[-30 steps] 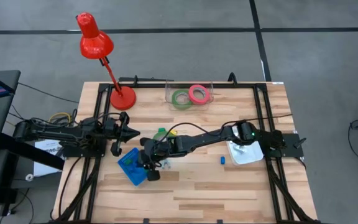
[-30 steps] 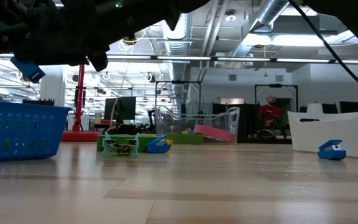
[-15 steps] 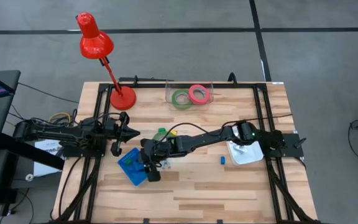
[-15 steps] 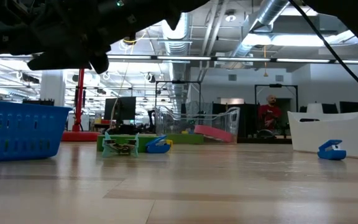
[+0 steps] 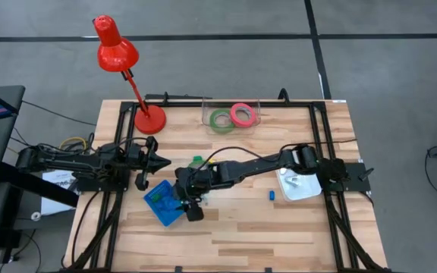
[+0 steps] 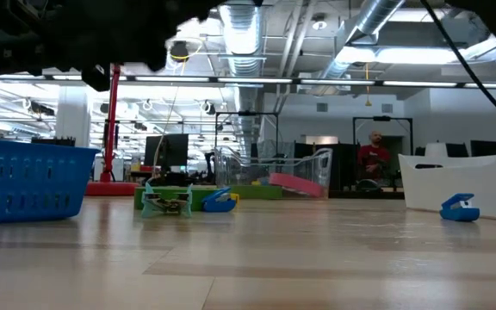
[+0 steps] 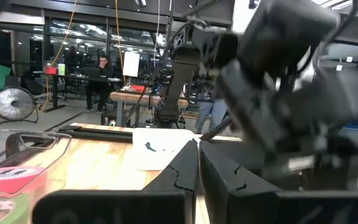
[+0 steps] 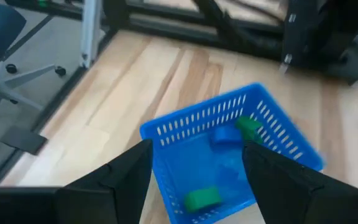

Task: Pick and place Stapler, Stapler remover, tape
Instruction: Put the right blue stapler into the blue bin

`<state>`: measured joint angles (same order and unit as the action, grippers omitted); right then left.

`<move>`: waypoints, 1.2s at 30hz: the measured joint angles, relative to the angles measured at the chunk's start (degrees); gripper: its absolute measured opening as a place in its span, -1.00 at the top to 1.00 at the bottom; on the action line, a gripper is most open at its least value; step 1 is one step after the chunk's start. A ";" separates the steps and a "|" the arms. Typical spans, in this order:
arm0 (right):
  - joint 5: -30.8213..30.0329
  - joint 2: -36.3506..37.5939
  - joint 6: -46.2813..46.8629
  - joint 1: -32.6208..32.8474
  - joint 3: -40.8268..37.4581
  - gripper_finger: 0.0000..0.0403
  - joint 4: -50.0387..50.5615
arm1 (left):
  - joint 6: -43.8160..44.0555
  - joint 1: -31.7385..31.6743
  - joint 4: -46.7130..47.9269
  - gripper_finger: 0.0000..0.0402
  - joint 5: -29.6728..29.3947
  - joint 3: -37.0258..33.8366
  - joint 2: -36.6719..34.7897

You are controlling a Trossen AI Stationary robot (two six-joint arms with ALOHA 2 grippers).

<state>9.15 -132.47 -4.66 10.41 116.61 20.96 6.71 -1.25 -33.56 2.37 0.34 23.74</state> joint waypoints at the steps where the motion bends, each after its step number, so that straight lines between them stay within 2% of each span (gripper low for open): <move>1: 0.00 0.88 -0.22 0.03 0.03 -0.18 0.83 | 0.00 -0.01 0.01 0.96 0.00 0.00 0.00; 11: -0.01 7.04 -0.36 -0.30 0.01 -0.18 9.45 | 0.00 -0.01 0.00 0.96 0.00 0.00 0.01; 19: -0.02 7.73 0.62 -1.90 -1.84 -0.18 16.51 | 0.01 0.02 0.00 0.96 0.00 0.00 -0.01; 23: -0.01 9.66 0.37 -2.16 -6.52 -0.18 17.69 | -0.01 0.02 0.00 0.96 0.00 0.00 -0.01; 36: -0.13 24.12 1.00 -1.75 -27.71 -0.18 14.79 | 0.00 -0.01 0.02 0.96 0.00 0.00 -0.01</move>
<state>9.02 -108.34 -3.66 8.66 88.90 35.75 6.71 -1.26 -33.54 2.37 0.34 23.73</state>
